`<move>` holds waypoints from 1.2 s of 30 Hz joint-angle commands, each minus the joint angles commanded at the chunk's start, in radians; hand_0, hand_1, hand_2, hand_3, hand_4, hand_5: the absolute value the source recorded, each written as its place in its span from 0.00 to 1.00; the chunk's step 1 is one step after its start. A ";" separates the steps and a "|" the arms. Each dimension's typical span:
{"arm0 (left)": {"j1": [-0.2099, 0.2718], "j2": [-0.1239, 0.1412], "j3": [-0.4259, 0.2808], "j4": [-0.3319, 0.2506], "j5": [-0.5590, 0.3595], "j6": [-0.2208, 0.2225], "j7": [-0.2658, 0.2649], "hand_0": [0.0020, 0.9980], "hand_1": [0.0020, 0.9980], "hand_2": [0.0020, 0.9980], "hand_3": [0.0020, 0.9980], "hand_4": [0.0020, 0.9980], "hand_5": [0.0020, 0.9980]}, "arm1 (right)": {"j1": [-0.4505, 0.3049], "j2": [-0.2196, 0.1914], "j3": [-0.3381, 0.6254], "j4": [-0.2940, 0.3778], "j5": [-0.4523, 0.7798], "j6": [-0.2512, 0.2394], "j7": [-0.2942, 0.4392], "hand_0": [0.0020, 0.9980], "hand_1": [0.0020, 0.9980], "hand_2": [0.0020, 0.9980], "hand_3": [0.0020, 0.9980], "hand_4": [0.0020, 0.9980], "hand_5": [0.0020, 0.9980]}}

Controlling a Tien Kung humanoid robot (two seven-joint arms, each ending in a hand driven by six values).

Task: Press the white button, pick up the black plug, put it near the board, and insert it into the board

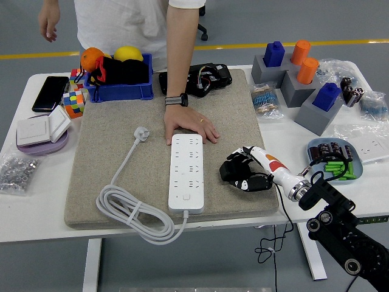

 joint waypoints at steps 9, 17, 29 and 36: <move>-0.001 0.000 0.002 0.000 -0.001 0.000 0.000 0.47 0.50 0.51 0.58 0.59 0.26 | 0.001 -0.002 -0.008 -0.005 -0.009 -0.009 0.007 0.50 0.48 0.51 0.58 0.75 0.00; 0.000 0.000 0.001 0.000 -0.001 0.000 0.000 0.47 0.50 0.51 0.58 0.59 0.26 | -0.005 -0.003 -0.015 0.003 -0.011 -0.012 0.014 0.45 0.38 0.39 0.52 0.77 0.00; -0.001 0.000 0.000 0.000 -0.001 0.001 -0.001 0.47 0.50 0.51 0.58 0.59 0.26 | -0.014 -0.009 -0.021 0.085 -0.033 -0.041 0.033 0.42 0.32 0.33 0.48 0.74 0.00; 0.000 0.000 0.000 0.000 -0.003 0.001 -0.001 0.47 0.50 0.51 0.58 0.59 0.26 | -0.013 -0.018 -0.037 0.175 -0.108 -0.051 0.021 0.42 0.32 0.32 0.48 0.73 0.00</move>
